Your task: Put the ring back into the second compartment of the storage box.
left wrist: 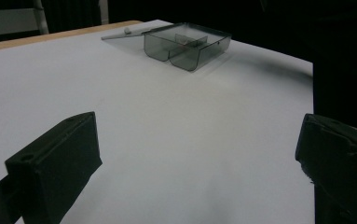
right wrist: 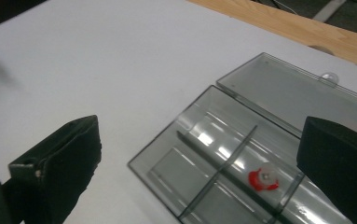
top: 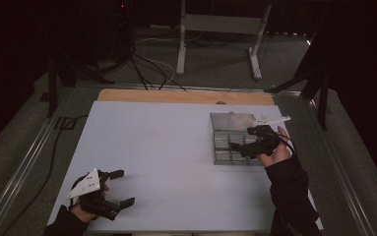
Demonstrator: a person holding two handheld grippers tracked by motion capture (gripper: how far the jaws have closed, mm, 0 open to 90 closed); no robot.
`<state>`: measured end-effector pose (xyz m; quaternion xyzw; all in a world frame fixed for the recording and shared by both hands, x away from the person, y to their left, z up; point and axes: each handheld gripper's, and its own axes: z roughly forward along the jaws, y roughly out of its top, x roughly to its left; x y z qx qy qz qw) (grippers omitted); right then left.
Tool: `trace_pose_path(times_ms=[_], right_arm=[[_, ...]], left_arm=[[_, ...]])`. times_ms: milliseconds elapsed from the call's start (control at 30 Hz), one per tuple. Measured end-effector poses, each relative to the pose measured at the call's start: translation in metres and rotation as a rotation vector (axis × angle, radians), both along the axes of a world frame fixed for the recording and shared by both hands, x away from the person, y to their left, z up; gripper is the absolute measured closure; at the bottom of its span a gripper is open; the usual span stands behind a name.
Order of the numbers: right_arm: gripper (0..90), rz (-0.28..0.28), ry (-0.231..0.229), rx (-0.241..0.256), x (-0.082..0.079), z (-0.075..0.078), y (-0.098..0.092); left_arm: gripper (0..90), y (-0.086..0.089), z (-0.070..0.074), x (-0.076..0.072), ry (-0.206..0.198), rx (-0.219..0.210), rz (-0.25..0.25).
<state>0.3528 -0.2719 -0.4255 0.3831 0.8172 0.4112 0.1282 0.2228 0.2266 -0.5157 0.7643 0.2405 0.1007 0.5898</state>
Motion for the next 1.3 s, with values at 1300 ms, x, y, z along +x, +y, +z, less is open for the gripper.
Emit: trace_pose_path(times_ms=[1300], right_arm=[[0.0,-0.011,0.038,0.077,-0.102,-0.067,-0.049]], left_arm=[[0.4,0.001,0.0,-0.001,-0.001,-0.003,-0.001]])
